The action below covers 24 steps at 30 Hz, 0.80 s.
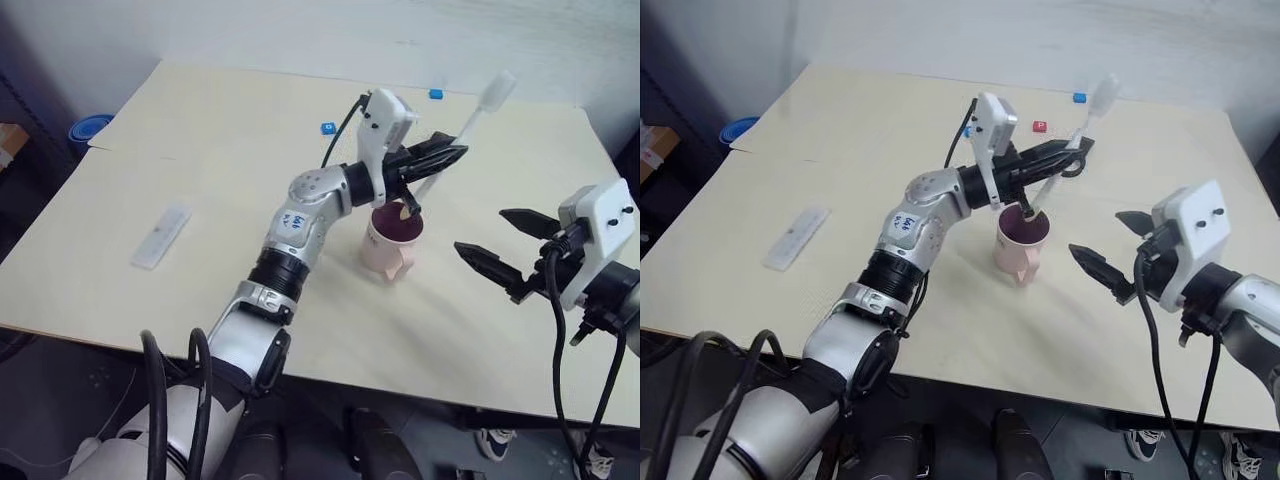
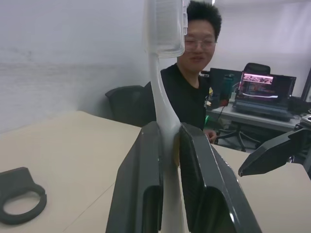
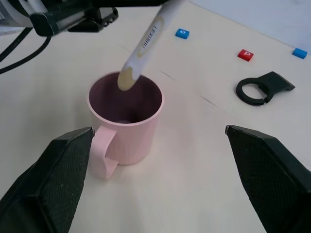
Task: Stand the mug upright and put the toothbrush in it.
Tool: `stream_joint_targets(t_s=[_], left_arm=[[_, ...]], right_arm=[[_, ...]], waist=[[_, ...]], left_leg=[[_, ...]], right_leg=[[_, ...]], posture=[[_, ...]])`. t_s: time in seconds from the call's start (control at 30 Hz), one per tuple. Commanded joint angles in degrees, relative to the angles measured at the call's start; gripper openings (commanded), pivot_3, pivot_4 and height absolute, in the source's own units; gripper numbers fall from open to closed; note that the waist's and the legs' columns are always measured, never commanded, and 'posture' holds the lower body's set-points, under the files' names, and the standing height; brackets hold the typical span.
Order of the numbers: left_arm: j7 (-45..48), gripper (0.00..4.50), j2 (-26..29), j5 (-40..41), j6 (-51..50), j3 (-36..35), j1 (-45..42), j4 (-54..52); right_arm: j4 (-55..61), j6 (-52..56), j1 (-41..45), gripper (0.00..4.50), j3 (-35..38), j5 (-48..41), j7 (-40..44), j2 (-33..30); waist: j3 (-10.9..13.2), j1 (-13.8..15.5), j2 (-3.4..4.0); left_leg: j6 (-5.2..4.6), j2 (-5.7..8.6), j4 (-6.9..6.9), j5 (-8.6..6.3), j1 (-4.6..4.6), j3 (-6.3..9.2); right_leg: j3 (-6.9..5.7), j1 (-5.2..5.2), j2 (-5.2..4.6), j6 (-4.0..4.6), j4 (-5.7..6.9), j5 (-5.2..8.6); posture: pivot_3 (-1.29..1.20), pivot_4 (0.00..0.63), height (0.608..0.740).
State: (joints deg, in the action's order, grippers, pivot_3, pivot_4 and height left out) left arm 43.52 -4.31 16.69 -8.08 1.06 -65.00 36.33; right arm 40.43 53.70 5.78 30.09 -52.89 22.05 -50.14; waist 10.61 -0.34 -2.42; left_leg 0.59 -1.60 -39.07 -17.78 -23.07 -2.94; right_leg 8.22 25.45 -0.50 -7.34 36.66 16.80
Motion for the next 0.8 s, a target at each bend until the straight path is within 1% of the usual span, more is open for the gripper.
stream_joint_targets(t_s=[0.03,0.07,0.1,0.17,0.27,0.4,0.47,0.5,0.53,0.57,0.6,0.63,0.67,0.73,0.77,0.8], left_arm=[[0.8,0.20,-0.4,0.4,-0.4,0.9,1.6,-3.6],[0.9,0.91,-0.3,0.3,-0.8,1.1,2.0,-3.9],[1.3,1.11,-0.2,0.6,-1.5,1.1,2.6,-4.5],[1.8,1.65,0.4,0.9,-3.1,1.2,3.9,-6.1],[2.4,2.53,1.4,0.8,-4.0,1.3,5.6,-7.9],[1.8,3.67,3.4,1.3,-6.6,0.6,7.9,-11.7],[2.3,4.35,6.5,1.5,-8.9,0.1,8.6,-15.2],[3.2,4.49,9.0,2.0,-11.1,-0.3,8.8,-17.5],[3.9,4.49,10.8,2.4,-12.7,-0.6,9.0,-19.2],[6.2,4.49,14.3,3.6,-15.5,-0.9,9.5,-21.7],[9.6,4.49,18.8,4.8,-18.2,-1.1,10.2,-24.5],[13.8,4.49,24.5,5.9,-21.3,-1.0,11.3,-27.5],[16.5,4.49,28.6,6.8,-23.5,-0.9,12.2,-29.7],[25.4,4.49,39.7,7.7,-23.8,-1.0,16.0,-34.2],[28.7,4.49,43.9,7.7,-23.0,-1.1,17.7,-35.6],[32.9,4.49,49.5,7.3,-21.5,-1.7,20.0,-36.7]], right_arm=[[2.1,-1.5,0.6,4.50,1.1,-0.6,-0.9,0.4],[1.8,-1.5,0.9,4.50,0.9,-0.6,-0.9,0.3],[1.6,-1.5,1.1,4.50,1.0,-0.6,-0.9,0.1],[0.9,-1.6,1.5,4.50,1.1,-0.6,-0.6,-0.1],[-0.1,-1.9,2.0,4.50,0.5,-0.1,0.0,-0.3],[-1.0,-3.0,2.6,4.50,-2.0,1.5,1.8,-0.6],[-2.3,-3.4,2.9,4.50,-2.4,1.6,2.9,-0.7],[-3.1,-3.5,2.9,4.50,-2.6,1.6,3.9,-0.9],[-3.7,-3.6,2.9,4.50,-2.7,1.7,4.6,-1.0],[-4.4,-4.0,2.4,4.50,-2.7,1.9,6.4,-1.6],[-5.2,-4.4,1.7,4.50,-2.6,2.2,8.8,-2.5],[-6.4,-5.1,0.6,4.50,-2.6,2.8,12.1,-3.8],[-7.1,-5.7,-0.3,4.50,-2.5,3.3,14.4,-4.7],[-9.7,-7.7,-2.5,4.50,-2.3,4.4,21.1,-7.2],[-10.9,-8.4,-3.2,4.50,-2.2,4.8,23.9,-8.2],[-12.7,-9.6,-3.9,4.50,-2.0,5.2,28.0,-9.7]], waist=[[0.0,0.1,0.00],[0.0,0.2,0.00],[0.0,0.2,0.00],[0.0,0.2,0.00],[0.0,0.1,0.01],[0.0,-0.1,0.02],[0.0,-0.1,0.02],[0.0,-0.2,0.02],[0.0,-0.3,0.03],[0.0,-0.5,0.03],[0.0,-0.8,0.05],[0.0,-1.3,0.09],[0.0,-1.6,0.11],[0.0,-1.8,0.16],[0.0,-1.9,0.22],[0.0,-2.1,0.22]], left_leg=[[0.00,0.00,0.00,0.00,0.00,0.00],[0.00,0.00,0.00,0.00,0.00,0.00],[0.00,0.00,-0.01,0.00,0.00,0.00],[-0.01,-0.01,-0.02,0.01,-0.01,0.00],[-0.01,-0.01,-0.02,0.00,0.00,-0.01],[-0.01,-0.03,-0.02,0.01,0.05,-0.02],[-0.01,-0.03,-0.02,0.01,0.06,-0.01],[-0.01,-0.04,-0.03,0.01,0.05,-0.01],[-0.01,-0.05,-0.03,0.01,0.06,-0.02],[-0.01,-0.08,-0.03,0.01,0.06,-0.01],[-0.01,-0.11,-0.03,0.01,0.07,-0.01],[-0.01,-0.13,-0.02,0.01,0.07,0.00],[-0.01,-0.20,-0.01,0.02,0.10,0.02],[0.00,-0.21,0.05,0.02,0.20,-0.03],[0.01,-0.25,0.03,0.02,0.25,-0.03],[0.01,-0.25,0.04,0.02,0.27,-0.06]], right_leg=[[0.00,0.00,-0.01,0.00,0.00,0.00],[0.00,0.00,-0.02,0.00,0.01,0.00],[0.00,0.00,-0.02,0.00,0.02,0.00],[0.00,0.00,-0.03,0.00,0.03,0.00],[-0.01,0.00,-0.02,0.00,0.04,0.00],[0.00,0.00,-0.02,0.00,0.12,0.00],[0.00,0.00,-0.01,0.00,0.16,0.00],[0.00,0.00,-0.01,0.00,0.17,0.00],[0.00,0.00,-0.01,0.00,0.19,0.00],[0.00,0.01,0.00,0.00,0.19,0.00],[0.00,0.01,0.00,0.00,0.23,0.00],[-0.01,0.01,0.00,0.01,0.23,0.01],[-0.04,0.01,0.00,0.05,0.28,0.03],[-0.04,-0.01,0.01,0.09,0.32,0.05],[-0.06,-0.02,-0.04,0.11,0.35,0.06],[-0.04,-0.03,-0.04,0.12,0.35,0.07]], posture=[[0.00,0.150,0.740],[0.00,0.150,0.740],[0.00,0.150,0.740],[0.00,0.150,0.740],[0.00,0.150,0.740],[0.00,0.150,0.740],[0.00,0.150,0.740],[0.00,0.150,0.740],[0.00,0.150,0.740],[0.00,0.150,0.740],[0.00,0.150,0.740],[0.00,0.150,0.740],[0.00,0.150,0.740],[0.00,0.150,0.740],[0.00,0.150,0.740],[0.00,0.150,0.740]])
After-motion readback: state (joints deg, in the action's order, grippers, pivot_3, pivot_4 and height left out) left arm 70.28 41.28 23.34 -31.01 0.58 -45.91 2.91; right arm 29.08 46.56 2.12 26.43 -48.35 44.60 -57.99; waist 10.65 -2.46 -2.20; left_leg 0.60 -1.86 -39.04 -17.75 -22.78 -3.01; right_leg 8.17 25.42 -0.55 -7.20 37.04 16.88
